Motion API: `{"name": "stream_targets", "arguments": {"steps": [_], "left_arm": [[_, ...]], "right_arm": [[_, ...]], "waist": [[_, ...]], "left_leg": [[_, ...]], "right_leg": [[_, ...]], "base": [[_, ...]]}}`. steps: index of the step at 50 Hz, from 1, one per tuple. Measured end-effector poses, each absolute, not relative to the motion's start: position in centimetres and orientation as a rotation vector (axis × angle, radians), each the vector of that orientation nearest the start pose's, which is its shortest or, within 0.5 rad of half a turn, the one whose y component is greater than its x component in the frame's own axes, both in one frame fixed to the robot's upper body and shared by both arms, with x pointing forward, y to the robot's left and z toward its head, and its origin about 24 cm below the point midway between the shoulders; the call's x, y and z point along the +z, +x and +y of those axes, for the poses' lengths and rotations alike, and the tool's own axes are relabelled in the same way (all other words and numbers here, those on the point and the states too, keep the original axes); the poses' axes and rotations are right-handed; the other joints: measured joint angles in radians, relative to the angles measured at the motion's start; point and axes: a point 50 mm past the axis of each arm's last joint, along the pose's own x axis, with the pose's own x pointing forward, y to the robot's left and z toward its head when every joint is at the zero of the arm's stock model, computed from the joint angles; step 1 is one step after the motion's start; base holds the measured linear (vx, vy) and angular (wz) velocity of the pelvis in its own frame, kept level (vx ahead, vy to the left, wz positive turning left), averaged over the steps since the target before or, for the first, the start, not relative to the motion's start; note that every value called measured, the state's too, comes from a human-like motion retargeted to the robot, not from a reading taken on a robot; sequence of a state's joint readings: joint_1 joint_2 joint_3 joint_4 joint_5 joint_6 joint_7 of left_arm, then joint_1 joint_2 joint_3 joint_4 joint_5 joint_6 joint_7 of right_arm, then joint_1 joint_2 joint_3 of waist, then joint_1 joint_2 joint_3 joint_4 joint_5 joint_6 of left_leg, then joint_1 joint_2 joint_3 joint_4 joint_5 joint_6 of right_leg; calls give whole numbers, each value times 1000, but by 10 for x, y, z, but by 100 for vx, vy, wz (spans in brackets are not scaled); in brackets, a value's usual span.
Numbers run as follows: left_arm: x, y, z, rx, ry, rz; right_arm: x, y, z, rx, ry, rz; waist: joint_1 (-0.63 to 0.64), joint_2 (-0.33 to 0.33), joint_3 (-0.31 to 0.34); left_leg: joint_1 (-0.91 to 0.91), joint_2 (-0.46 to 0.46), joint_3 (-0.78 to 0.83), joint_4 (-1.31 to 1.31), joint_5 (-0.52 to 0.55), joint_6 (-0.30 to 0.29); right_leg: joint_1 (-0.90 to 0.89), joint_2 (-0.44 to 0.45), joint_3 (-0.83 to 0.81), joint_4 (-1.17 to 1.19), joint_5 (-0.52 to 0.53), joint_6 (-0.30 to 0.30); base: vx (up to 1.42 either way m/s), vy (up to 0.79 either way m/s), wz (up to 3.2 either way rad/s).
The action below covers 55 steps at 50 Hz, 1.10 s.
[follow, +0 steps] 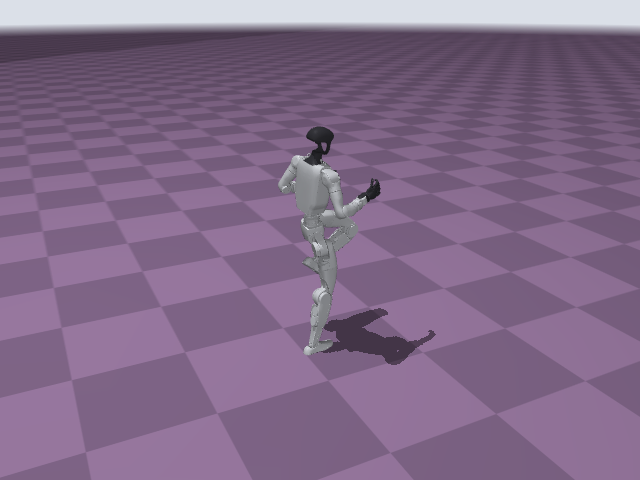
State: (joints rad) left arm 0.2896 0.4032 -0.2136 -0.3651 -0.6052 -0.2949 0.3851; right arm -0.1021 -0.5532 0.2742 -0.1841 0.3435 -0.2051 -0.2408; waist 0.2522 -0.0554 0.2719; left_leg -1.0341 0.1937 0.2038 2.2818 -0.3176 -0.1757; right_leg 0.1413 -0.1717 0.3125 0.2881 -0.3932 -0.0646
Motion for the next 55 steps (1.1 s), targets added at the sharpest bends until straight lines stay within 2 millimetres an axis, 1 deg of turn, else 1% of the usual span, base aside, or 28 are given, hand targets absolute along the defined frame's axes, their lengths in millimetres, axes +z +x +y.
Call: {"name": "stream_targets", "arguments": {"steps": [2,5,7,10,13,15,16,18,20,22,24,26,28,30,33,35,37,38,40,41,42,44,45,48,50,52,53,55], "left_arm": [[54,156,206,224,-279,-24],[63,125,208,122,-154,40],[64,109,211,71,-145,116],[59,85,219,106,-206,238],[47,111,211,184,-237,173],[46,142,199,164,-212,82],[51,164,189,141,-209,5],[77,209,167,101,-220,-182],[130,249,145,34,-230,-421],[189,260,122,-82,-211,-663],[224,248,107,-147,-212,-841],[237,227,106,-154,-285,-935],[238,210,111,-165,-393,-951],[231,198,116,-193,-479,-902],[210,193,120,-221,-544,-786],[185,195,132,-129,-510,-669],[153,197,147,-16,-450,-532],[132,196,159,60,-411,-442],[87,185,189,199,-349,-227],[71,173,200,229,-319,-139],[59,159,209,243,-287,-63],[57,133,211,180,-211,31],[60,122,209,122,-171,66],[61,99,212,45,-120,182],[49,79,217,131,-193,284],[35,79,212,172,-236,312],[29,87,206,170,-222,295],[28,119,203,199,-195,208]], "right_arm": [[170,254,-144,227,31,-578],[215,211,-120,311,237,-822],[224,185,-111,436,342,-870],[207,173,-103,592,494,-724],[163,188,-89,556,305,-529],[127,194,-96,427,167,-403],[111,200,-102,367,109,-350],[81,209,-117,244,39,-240],[60,209,-141,118,74,-136],[57,188,-164,78,148,-95],[69,161,-175,137,158,-98],[81,139,-180,223,134,-84],[82,125,-187,238,119,-25],[71,116,-195,178,81,53],[51,134,-200,97,-84,71],[39,159,-198,66,-120,73],[41,190,-193,25,-135,-5],[53,209,-190,10,-135,-85],[105,246,-180,20,-90,-330],[140,256,-169,72,-39,-468],[171,256,-159,126,17,-596],[209,232,-142,203,148,-785],[220,214,-137,220,210,-857],[230,175,-129,356,339,-929],[220,169,-120,464,395,-830],[194,176,-117,460,365,-683],[177,180,-117,429,321,-608],[142,190,-120,337,183,-461]], "waist": [[-32,-22,-43],[-65,-99,-162],[-13,-96,-205],[10,43,-193],[-85,74,-242],[-142,146,-223],[-165,163,-213],[-239,174,-174],[-354,152,-99],[-395,142,-96],[-367,159,-173],[-376,194,-247],[-433,207,-276],[-448,159,-257],[-338,98,-150],[-249,32,-178],[-152,-5,-149],[-103,-2,-109],[-20,38,11],[-17,38,34],[-23,33,35],[-51,-3,-63],[-45,-25,-129],[57,-42,-233],[31,32,-242],[-38,107,-211],[-74,120,-211],[-139,134,-223]], "left_leg": [[-34,8,3,-49,-4,71],[23,-71,66,-295,87,200],[228,-102,80,-562,172,183],[716,-87,-16,-1097,354,34],[916,-96,-74,-1592,582,58],[1078,-50,-96,-1832,522,42],[1104,-31,-86,-1867,335,62],[1105,-13,-92,-1871,8,128],[1025,-33,-185,-1743,-142,195],[951,-57,-235,-1674,-86,181],[995,-45,-182,-1823,52,156],[1082,-22,-136,-2028,254,117],[1118,-22,-135,-2099,418,69],[1110,-62,-88,-1957,393,128],[861,-58,6,-1211,109,225],[538,-45,42,-678,-42,257],[254,-12,37,-283,-111,205],[149,6,17,-137,-133,153],[58,64,-30,33,-182,60],[39,103,-29,50,-192,86],[22,125,-23,51,-194,121],[12,85,7,-37,-155,210],[24,42,24,-108,-124,237],[293,23,67,-466,11,209],[590,48,69,-805,155,154],[888,30,15,-1244,371,71],[993,3,-20,-1470,492,35],[1113,-14,-78,-1806,577,24]], "right_leg": [[-12,0,-27,-29,109,41],[49,-63,-162,-295,453,151],[49,-56,-208,-307,575,164],[50,81,-318,-7,440,-6],[-509,87,-415,1043,83,-73],[-742,164,-451,1483,-39,-84],[-889,182,-472,1670,-61,-35],[-1155,178,-501,1977,-89,77],[-1277,106,-503,2131,-129,156],[-1276,25,-494,2103,-149,120],[-1217,19,-492,1954,-125,45],[-1062,59,-496,1708,-64,21],[-808,58,-501,1377,45,57],[-497,39,-462,960,237,138],[-11,60,-229,139,582,176],[59,-9,-112,-78,444,165],[72,-64,-113,-138,109,132],[71,-68,-102,-134,1,101],[12,-16,-23,49,-120,4],[-28,3,-17,129,-116,7],[-45,10,-30,152,-91,16],[26,-29,-132,-67,80,58],[73,-52,-183,-213,207,83],[54,-52,-183,-272,476,137],[39,12,-220,-122,448,68],[-88,96,-294,326,257,-27],[-227,115,-329,626,144,-63],[-575,113,-414,1203,26,-19]], "base": [[4,-8,52],[16,-5,131],[11,1,-91],[5,2,-175],[-6,1,-57],[-13,2,-6],[-20,6,26],[-28,6,105],[-30,-1,223],[-14,-6,117],[11,-10,-85],[20,-15,-53],[14,-19,109],[0,-19,111],[-14,-17,-35],[-18,-18,-82],[-24,-16,-81],[-28,-14,-128],[-29,-13,-146],[-18,-13,-49],[1,-11,88],[21,-2,175],[27,8,105],[19,10,-66],[9,11,-110],[-1,12,-11],[-6,9,38],[-8,7,53]]}}
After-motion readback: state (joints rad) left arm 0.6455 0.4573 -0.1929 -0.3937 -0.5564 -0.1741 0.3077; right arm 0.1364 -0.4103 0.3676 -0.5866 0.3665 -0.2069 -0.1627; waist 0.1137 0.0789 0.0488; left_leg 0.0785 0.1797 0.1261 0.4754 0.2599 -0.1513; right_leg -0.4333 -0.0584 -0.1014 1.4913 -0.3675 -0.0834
